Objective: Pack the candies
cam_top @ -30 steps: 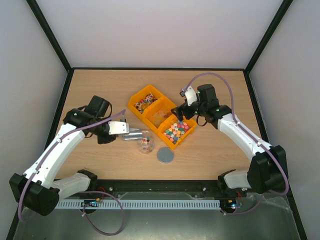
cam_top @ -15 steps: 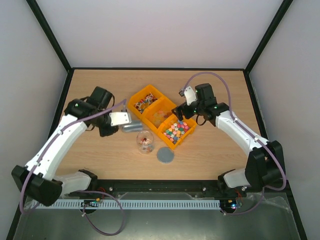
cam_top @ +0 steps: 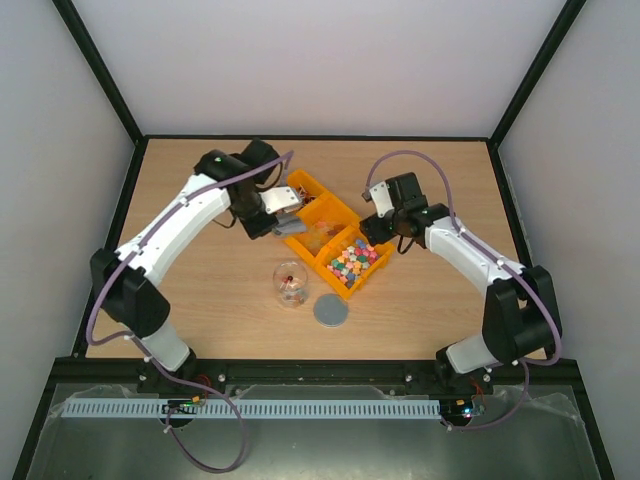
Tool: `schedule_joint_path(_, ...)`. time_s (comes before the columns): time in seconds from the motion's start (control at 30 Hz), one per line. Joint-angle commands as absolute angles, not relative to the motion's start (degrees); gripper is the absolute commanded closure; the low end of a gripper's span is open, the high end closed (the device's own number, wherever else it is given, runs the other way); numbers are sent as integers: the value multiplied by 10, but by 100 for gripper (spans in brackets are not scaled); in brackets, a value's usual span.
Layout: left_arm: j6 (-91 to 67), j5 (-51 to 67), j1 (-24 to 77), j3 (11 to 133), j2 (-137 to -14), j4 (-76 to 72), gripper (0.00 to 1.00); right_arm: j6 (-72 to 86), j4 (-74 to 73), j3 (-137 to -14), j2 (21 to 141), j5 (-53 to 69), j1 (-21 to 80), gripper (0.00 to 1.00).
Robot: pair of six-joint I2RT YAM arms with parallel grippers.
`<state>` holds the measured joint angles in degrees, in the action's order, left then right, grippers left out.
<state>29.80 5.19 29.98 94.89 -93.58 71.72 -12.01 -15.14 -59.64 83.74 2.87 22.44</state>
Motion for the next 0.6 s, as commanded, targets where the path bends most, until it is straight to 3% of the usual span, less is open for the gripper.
schedule_joint_path(0.0,221,4,333,993,-982,744,98,-137,-165,-578,865,1,222,22)
schedule_joint_path(0.57,173,-79,373,1020,-1099,745,98,-85,-134,-564,901,51,223,51)
